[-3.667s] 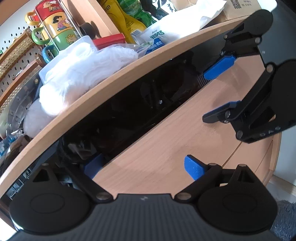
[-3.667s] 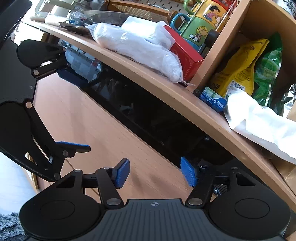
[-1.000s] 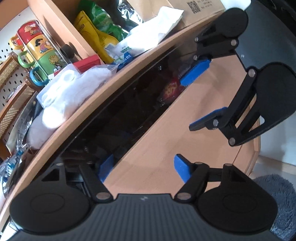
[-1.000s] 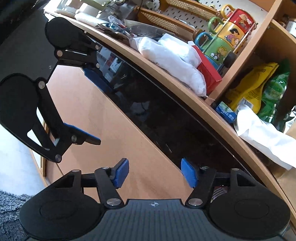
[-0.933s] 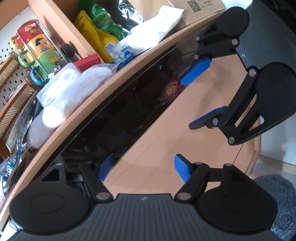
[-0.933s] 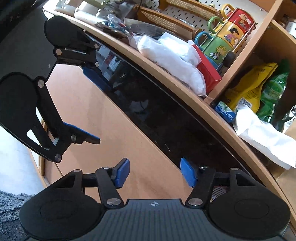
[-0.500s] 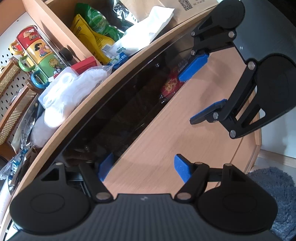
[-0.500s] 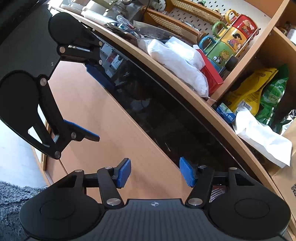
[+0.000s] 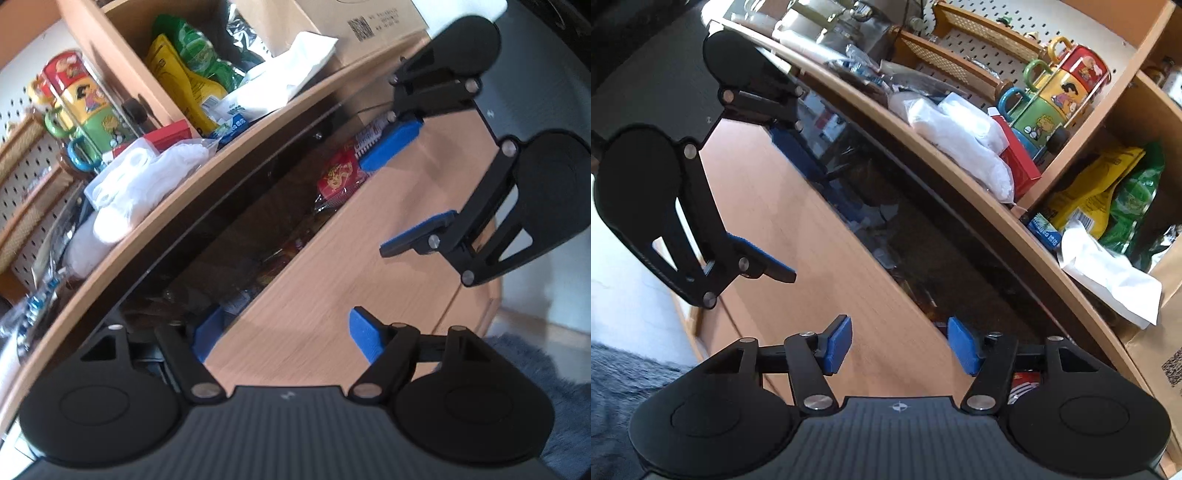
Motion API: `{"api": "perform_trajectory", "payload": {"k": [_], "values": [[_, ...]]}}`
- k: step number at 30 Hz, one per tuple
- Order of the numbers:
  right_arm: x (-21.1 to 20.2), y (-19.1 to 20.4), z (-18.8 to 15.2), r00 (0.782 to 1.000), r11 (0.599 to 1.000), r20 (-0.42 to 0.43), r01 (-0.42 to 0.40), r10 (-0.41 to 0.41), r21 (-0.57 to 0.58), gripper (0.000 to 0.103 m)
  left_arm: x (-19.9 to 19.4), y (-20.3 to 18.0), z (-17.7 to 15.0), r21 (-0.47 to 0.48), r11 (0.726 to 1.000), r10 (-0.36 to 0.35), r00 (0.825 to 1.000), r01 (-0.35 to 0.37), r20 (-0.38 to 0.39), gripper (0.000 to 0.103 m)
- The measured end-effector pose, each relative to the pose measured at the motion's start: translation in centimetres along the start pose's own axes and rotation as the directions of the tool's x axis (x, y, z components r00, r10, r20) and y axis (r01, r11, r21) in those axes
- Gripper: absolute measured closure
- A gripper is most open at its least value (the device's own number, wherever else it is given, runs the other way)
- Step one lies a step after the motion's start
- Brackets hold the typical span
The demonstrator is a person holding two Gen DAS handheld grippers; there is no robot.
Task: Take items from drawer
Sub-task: 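Hook the drawer front with both grippers and pull the drawer open, then reach the right gripper into the open drawer toward the silver hook plate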
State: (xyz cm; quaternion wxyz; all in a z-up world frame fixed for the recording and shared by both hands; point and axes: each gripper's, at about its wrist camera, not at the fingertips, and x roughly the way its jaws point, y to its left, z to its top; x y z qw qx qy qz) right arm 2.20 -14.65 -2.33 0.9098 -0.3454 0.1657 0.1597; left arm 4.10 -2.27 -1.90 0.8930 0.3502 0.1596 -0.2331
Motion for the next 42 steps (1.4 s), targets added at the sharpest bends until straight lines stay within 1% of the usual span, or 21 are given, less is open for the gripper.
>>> {"api": "perform_trajectory", "payload": {"k": [1, 2, 3, 4, 5, 7, 10, 12, 13, 15, 17, 18, 21, 22, 23, 24, 25, 28, 33, 38, 42], "values": [[-0.6, -0.6, 0.4, 1.0, 1.0, 0.017, 0.002, -0.002, 0.024, 0.044, -0.3, 0.3, 0.1, -0.016, 1.0, 0.008, 1.0, -0.008, 0.001, 0.017], [-1.3, -1.1, 0.9, 0.999, 0.999, 0.043, 0.007, -0.009, 0.033, 0.034, -0.8, 0.7, 0.3, -0.026, 0.999, 0.031, 0.999, -0.031, 0.013, 0.008], [-2.0, -1.5, 1.3, 0.997, 1.0, 0.07, 0.015, -0.017, 0.026, 0.029, -1.5, 1.0, 0.5, -0.031, 0.997, 0.067, 0.997, -0.066, 0.035, 0.0], [-2.6, -1.9, 1.8, 0.995, 1.0, 0.094, 0.025, -0.026, 0.011, 0.023, -2.0, 1.5, 0.7, -0.031, 0.996, 0.089, 0.995, -0.087, 0.051, 0.0], [-2.9, -2.2, 2.3, 0.993, 0.999, 0.111, 0.036, -0.033, -0.017, 0.021, -2.3, 2.1, 1.1, -0.037, 0.995, 0.09, 0.995, -0.088, 0.051, 0.0], [-2.7, -3.0, 3.2, 0.994, 0.998, 0.108, 0.039, -0.033, -0.049, 0.021, -2.6, 3.8, 1.9, -0.077, 0.996, 0.055, 0.997, -0.051, 0.046, 0.0], [-1.1, -4.6, 4.2, 0.998, 0.999, 0.068, -0.002, 0.004, -0.037, 0.022, -1.8, 5.9, 2.8, -0.11, 0.994, 0.002, 1.0, 0.0, 0.022, 0.0], [0.0, -5.3, 4.6, 0.998, 0.999, 0.034, -0.046, 0.046, -0.014, 0.022, -0.9, 6.6, 3.1, -0.097, 0.995, -0.037, 0.999, 0.035, -0.014, 0.0], [0.5, -5.4, 4.7, 0.997, 0.998, 0.024, -0.067, 0.067, -0.005, 0.023, -0.4, 6.9, 3.2, -0.101, 0.994, -0.041, 0.999, 0.038, -0.027, 0.0], [1.2, -5.3, 4.7, 0.994, 0.994, 0.002, -0.109, 0.109, 0.004, 0.031, 0.6, 7.1, 3.3, -0.099, 0.994, -0.056, 0.996, 0.049, -0.067, 0.0], [1.7, -4.9, 4.4, 0.989, 0.99, -0.02, -0.143, 0.143, 0.012, 0.041, 1.1, 6.9, 3.1, -0.091, 0.994, -0.07, 0.995, 0.063, -0.078, 0.0], [1.8, -4.7, 4.2, 0.989, 0.989, -0.026, -0.145, 0.146, 0.01, 0.042, 1.2, 6.8, 3.0, -0.085, 0.994, -0.076, 0.994, 0.069, -0.08, 0.0], [1.9, -4.2, 4.0, 0.993, 0.993, -0.03, -0.115, 0.114, -0.019, 0.048, 1.1, 6.4, 2.8, -0.081, 0.993, -0.096, 0.993, 0.09, -0.07, 0.009], [1.9, -4.3, 4.1, 0.993, 0.994, -0.034, -0.112, 0.112, -0.015, 0.05, 1.0, 6.2, 2.7, -0.072, 0.994, -0.085, 0.994, 0.08, -0.063, 0.011], [1.8, -4.4, 4.1, 0.992, 0.993, -0.04, -0.117, 0.117, -0.004, 0.051, 0.9, 6.1, 2.7, -0.068, 0.995, -0.075, 0.995, 0.071, -0.061, 0.012], [1.7, -4.5, 4.2, 0.991, 0.993, -0.046, -0.122, 0.122, 0.003, 0.051, 0.8, 6.2, 2.7, -0.069, 0.995, -0.07, 0.996, 0.066, -0.057, 0.016], [1.6, -4.5, 4.2, 0.991, 0.992, -0.05, -0.125, 0.125, 0.002, 0.052, 0.6, 6.3, 2.8, -0.081, 0.995, -0.071, 0.996, 0.066, -0.054, 0.02], [1.1, -4.2, 4.0, 0.99, 0.991, -0.054, -0.132, 0.13, -0.023, 0.053, -0.1, 6.8, 2.8, -0.114, 0.99, -0.086, 0.995, 0.081, -0.043, 0.025], [-0.6, -3.5, 3.7, 0.989, 0.989, -0.051, -0.141, 0.139, -0.04, 0.054, -1.8, 6.1, 2.2, -0.097, 0.99, -0.101, 0.995, 0.098, -0.022, 0.026], [-3.0, -2.1, 3.3, 0.988, 0.988, -0.05, -0.146, 0.144, -0.058, 0.056, -4.0, 5.8, 1.6, -0.159, 0.975, -0.157, 0.987, 0.158, 0.016, 0.026], [-4.8, -1.3, 3.2, 0.985, 0.984, -0.051, -0.167, 0.164, -0.064, 0.058, -6.0, 4.4, 1.0, -0.129, 0.979, -0.157, 0.987, 0.159, 0.031, 0.026]]}}
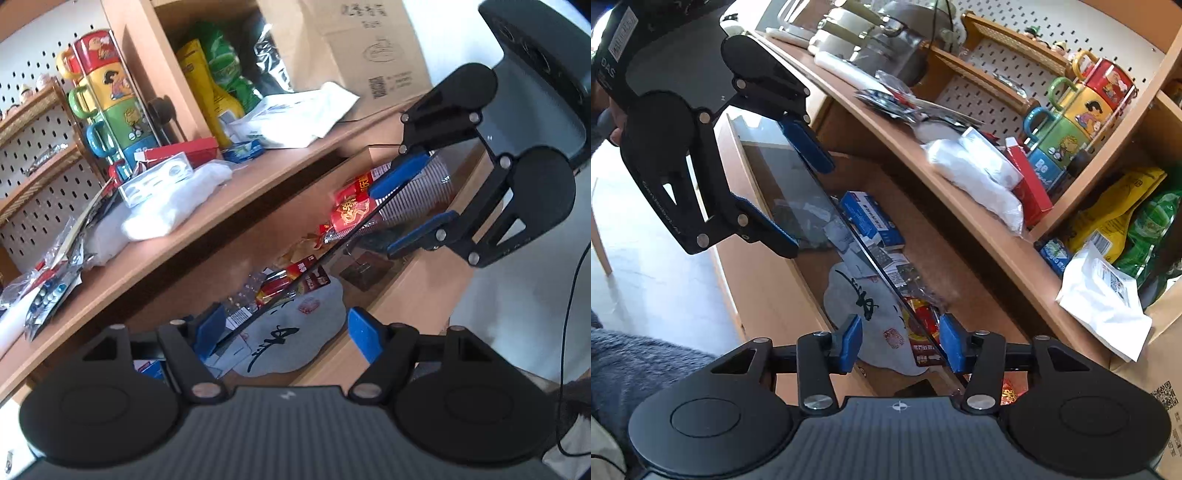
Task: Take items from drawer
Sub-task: 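Reach the right gripper into the open drawer toward the silver hook plate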
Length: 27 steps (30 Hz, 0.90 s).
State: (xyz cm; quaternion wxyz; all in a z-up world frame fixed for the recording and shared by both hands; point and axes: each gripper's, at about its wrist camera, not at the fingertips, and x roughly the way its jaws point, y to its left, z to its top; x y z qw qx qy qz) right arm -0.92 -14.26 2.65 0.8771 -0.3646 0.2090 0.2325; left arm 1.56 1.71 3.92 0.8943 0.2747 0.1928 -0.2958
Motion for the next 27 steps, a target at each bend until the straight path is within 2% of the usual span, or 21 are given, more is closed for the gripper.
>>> {"api": "perform_trajectory", "payload": {"k": [6, 12, 16, 17, 19, 21, 24, 27], "values": [[-1.4, 1.1, -0.3, 1.0, 1.0, -0.005, -0.008, 0.008, -0.024, 0.059, -2.0, -0.6, -0.4, -0.024, 0.997, -0.079, 0.997, 0.079, 0.004, 0.026], [-1.2, 0.8, -0.1, 1.0, 1.0, -0.001, -0.02, 0.02, -0.021, 0.059, -1.9, -1.1, -0.1, -0.002, 0.999, -0.054, 0.998, 0.054, -0.018, 0.026], [-1.5, -1.0, 0.5, 0.996, 0.995, 0.022, -0.093, 0.092, 0.043, 0.059, -1.5, -0.4, 0.2, -0.008, 0.998, -0.068, 0.997, 0.068, -0.038, 0.025], [-2.1, -1.7, 0.9, 0.994, 0.993, 0.046, -0.103, 0.101, 0.049, 0.056, -1.5, 0.0, 0.5, -0.022, 0.997, -0.08, 0.996, 0.079, -0.044, 0.024], [-3.2, -3.4, 1.8, 0.991, 0.991, 0.079, -0.111, 0.105, 0.073, 0.05, -1.7, 0.9, 1.2, -0.043, 0.994, -0.098, 0.994, 0.096, -0.045, 0.006], [-4.1, -5.6, 2.9, 0.99, 0.989, 0.092, -0.116, 0.108, 0.092, 0.049, -2.3, 1.7, 2.4, -0.044, 0.995, -0.094, 0.995, 0.093, -0.021, 0.0], [-4.1, -8.6, 4.3, 0.989, 0.982, 0.057, -0.145, 0.139, 0.118, 0.048, -3.0, 3.6, 4.7, -0.055, 0.987, -0.15, 0.989, 0.149, -0.013, 0.0], [-2.1, -10.7, 4.8, 0.985, 0.979, -0.051, -0.156, 0.164, 0.13, 0.048, -2.5, 4.9, 7.1, -0.074, 0.98, -0.19, 0.981, 0.186, -0.047, 0.0]]}}
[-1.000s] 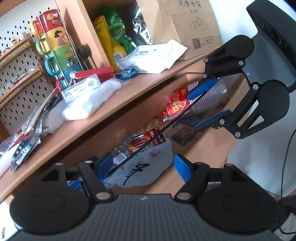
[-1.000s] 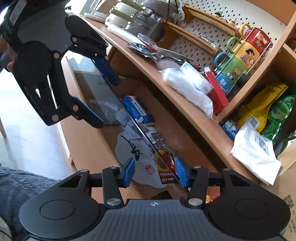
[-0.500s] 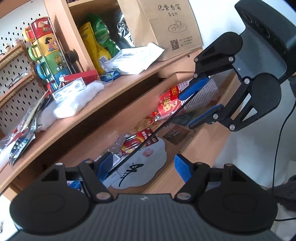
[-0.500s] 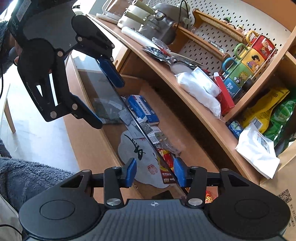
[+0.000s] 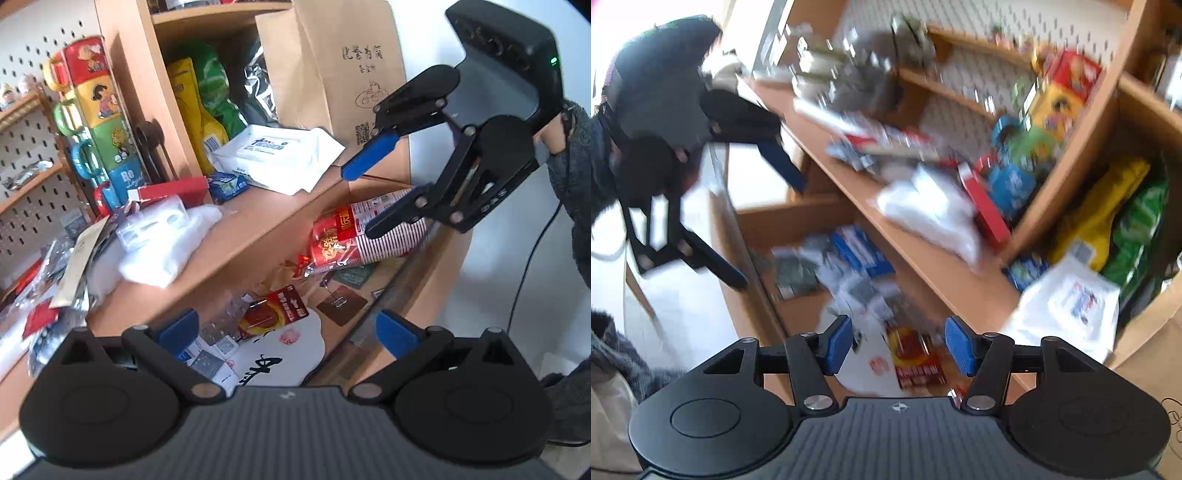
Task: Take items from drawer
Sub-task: 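Reach the right gripper into the open drawer toward the silver hook plate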
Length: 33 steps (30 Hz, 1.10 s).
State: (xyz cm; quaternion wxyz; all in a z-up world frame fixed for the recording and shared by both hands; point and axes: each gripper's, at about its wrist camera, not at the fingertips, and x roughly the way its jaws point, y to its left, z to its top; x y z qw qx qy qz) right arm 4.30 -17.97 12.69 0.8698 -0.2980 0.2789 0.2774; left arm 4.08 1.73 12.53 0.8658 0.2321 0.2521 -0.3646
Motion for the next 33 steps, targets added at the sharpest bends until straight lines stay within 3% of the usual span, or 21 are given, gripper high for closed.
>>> {"api": "perform_trajectory", "payload": {"k": [3, 6, 8, 11, 20, 27, 33], "values": [[2.1, -1.2, -0.1, 0.993, 1.0, -0.114, 0.005, -0.007, -0.023, 0.048, 1.6, 0.9, 2.1, -0.043, 0.999, -0.035, 0.996, 0.031, -0.081, 0.0], [3.7, -1.5, -0.7, 0.981, 0.998, -0.193, -0.01, -0.001, -0.057, 0.049, 3.8, 0.9, 3.3, -0.096, 0.993, -0.086, 0.981, 0.07, -0.173, 0.0], [4.6, -1.6, -1.1, 0.974, 0.996, -0.228, -0.02, 0.001, -0.083, 0.052, 5.0, 0.7, 3.7, -0.083, 0.995, -0.075, 0.975, 0.059, -0.209, 0.0], [5.8, -1.4, -1.6, 0.968, 0.993, -0.249, -0.052, 0.025, -0.105, 0.056, 6.6, 0.5, 4.0, -0.021, 0.999, -0.041, 0.97, 0.037, -0.239, 0.0], [9.2, -1.3, -2.2, 0.958, 0.973, -0.271, -0.143, 0.09, -0.182, 0.068, 10.0, 3.5, 2.3, -0.133, 0.991, -0.071, 0.931, 0.025, -0.357, 0.0], [11.5, -1.0, -1.7, 0.954, 0.954, -0.262, -0.207, 0.147, -0.217, 0.069, 11.4, 5.6, 1.1, -0.147, 0.989, -0.044, 0.921, -0.015, -0.387, 0.0], [13.7, -0.8, -1.8, 0.946, 0.94, -0.269, -0.246, 0.18, -0.237, 0.069, 13.3, 6.3, -0.1, -0.058, 0.998, -0.026, 0.906, 0.002, -0.422, 0.0]]}}
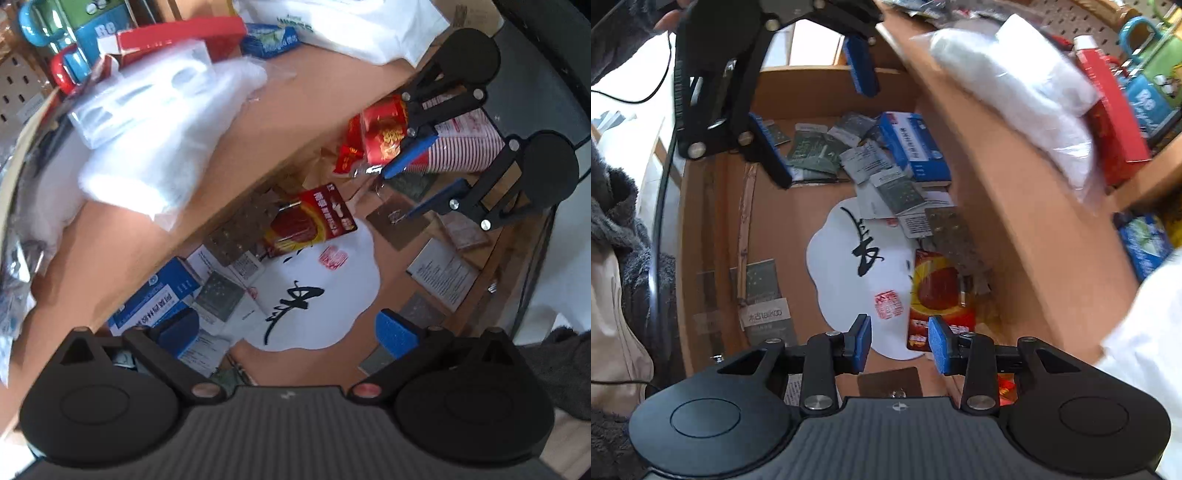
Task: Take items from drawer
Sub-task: 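Reach the right gripper into the open drawer toward the silver hook plate, then close the right gripper on the hook of the silver plate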
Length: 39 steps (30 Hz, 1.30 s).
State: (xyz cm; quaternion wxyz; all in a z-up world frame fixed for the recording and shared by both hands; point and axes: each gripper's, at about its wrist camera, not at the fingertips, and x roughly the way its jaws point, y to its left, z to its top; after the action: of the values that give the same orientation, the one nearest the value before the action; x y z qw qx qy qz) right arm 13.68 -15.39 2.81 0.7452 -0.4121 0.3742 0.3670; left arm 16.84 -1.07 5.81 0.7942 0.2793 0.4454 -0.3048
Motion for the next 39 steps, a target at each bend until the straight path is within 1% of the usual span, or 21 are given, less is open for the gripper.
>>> {"api": "perform_trajectory", "payload": {"k": [2, 3, 5, 8, 11, 14, 15, 16, 17, 18, 20, 22, 23, 26, 28, 30, 33, 36, 38, 39], "values": [[0.5, -0.2, -0.4, 1.0, 1.0, -0.015, -0.003, 0.003, -0.006, 0.069, 0.9, 0.2, -0.1, 0.026, 1.0, 0.004, 1.0, -0.004, -0.019, 0.0], [0.7, -0.4, -0.6, 1.0, 1.0, -0.021, -0.003, 0.003, -0.003, 0.069, 1.1, -0.2, -0.4, 0.063, 0.997, 0.034, 0.999, -0.034, -0.008, 0.0], [1.1, -0.7, -0.9, 1.0, 1.0, -0.03, -0.002, 0.002, 0.01, 0.069, 1.4, -0.9, -0.6, 0.111, 0.993, 0.045, 0.999, -0.044, -0.006, 0.0], [1.5, -0.5, -1.2, 0.999, 1.0, -0.04, -0.022, 0.021, -0.015, 0.069, 1.6, -1.2, -0.5, 0.125, 0.991, 0.057, 0.998, -0.055, -0.01, 0.0], [1.6, -0.1, -1.4, 0.999, 0.998, -0.045, -0.033, 0.031, -0.048, 0.069, 1.7, -1.4, -0.2, 0.124, 0.991, 0.046, 0.999, -0.044, -0.015, 0.0], [1.5, 0.0, -1.6, 0.998, 0.998, -0.043, -0.043, 0.041, -0.048, 0.069, 1.8, -1.3, 0.0, 0.115, 0.993, 0.038, 0.999, -0.034, -0.033, 0.0], [1.5, 0.0, -1.7, 0.998, 0.998, -0.041, -0.043, 0.041, -0.048, 0.069, 2.0, -1.2, 0.1, 0.102, 0.994, 0.032, 0.998, -0.027, -0.05, 0.002], [1.4, 0.1, -1.9, 0.998, 0.998, -0.038, -0.043, 0.041, -0.051, 0.069, 2.4, -0.9, 0.2, 0.064, 0.998, -0.006, 0.996, 0.012, -0.091, 0.008], [1.3, 0.1, -2.0, 0.998, 0.998, -0.036, -0.043, 0.041, -0.053, 0.069, 2.8, -0.5, 0.2, 0.025, 0.998, -0.046, 0.991, 0.05, -0.129, 0.011], [1.3, 0.0, -2.2, 0.999, 0.998, -0.036, -0.042, 0.04, -0.052, 0.069, 3.2, -0.1, 0.2, 0.0, 0.996, -0.085, 0.985, 0.086, -0.149, 0.012], [1.2, -0.3, -2.5, 0.999, 0.998, -0.046, -0.032, 0.03, -0.047, 0.069, 3.3, -0.3, 0.1, 0.044, 0.996, -0.069, 0.988, 0.076, -0.136, 0.012], [1.4, -0.7, -2.7, 0.998, 0.999, -0.065, -0.009, 0.006, -0.039, 0.069, 3.4, -0.9, 0.3, 0.103, 0.994, -0.026, 0.991, 0.04, -0.127, 0.01], [1.5, -1.0, -2.9, 0.997, 0.999, -0.075, 0.002, -0.004, -0.032, 0.069, 3.6, -1.2, 0.5, 0.131, 0.991, -0.016, 0.992, 0.033, -0.128, 0.01], [1.9, -1.4, -3.4, 0.995, 1.0, -0.096, 0.024, -0.025, -0.013, 0.069, 4.6, -2.4, 1.0, 0.238, 0.97, -0.011, 0.992, 0.041, -0.124, 0.01], [2.4, -1.4, -3.7, 0.993, 0.999, -0.114, 0.033, -0.034, -0.007, 0.069, 5.3, -3.4, 1.6, 0.301, 0.951, -0.031, 0.993, 0.065, -0.116, 0.01], [3.0, -1.3, -4.2, 0.991, 0.999, -0.125, 0.04, -0.041, -0.008, 0.069, 5.9, -4.2, 2.3, 0.353, 0.93, -0.07, 0.993, 0.1, -0.098, 0.01], [4.0, -1.8, -4.6, 0.99, 0.999, -0.132, 0.047, -0.045, 0.016, 0.069, 7.0, -5.4, 3.6, 0.371, 0.916, -0.132, 0.988, 0.154, -0.084, 0.01], [4.5, -2.5, -4.8, 0.992, 0.998, -0.12, 0.049, -0.044, 0.04, 0.07, 8.4, -6.9, 4.8, 0.392, 0.901, -0.187, 0.982, 0.187, -0.039, 0.01], [4.6, -2.7, -4.9, 0.993, 0.998, -0.11, 0.053, -0.048, 0.044, 0.07, 9.3, -7.7, 5.2, 0.404, 0.896, -0.19, 0.981, 0.185, -0.029, 0.01], [4.6, -2.7, -5.0, 0.994, 0.998, -0.102, 0.051, -0.046, 0.045, 0.07, 9.7, -8.1, 5.3, 0.418, 0.893, -0.178, 0.984, 0.169, -0.019, 0.01]]}}
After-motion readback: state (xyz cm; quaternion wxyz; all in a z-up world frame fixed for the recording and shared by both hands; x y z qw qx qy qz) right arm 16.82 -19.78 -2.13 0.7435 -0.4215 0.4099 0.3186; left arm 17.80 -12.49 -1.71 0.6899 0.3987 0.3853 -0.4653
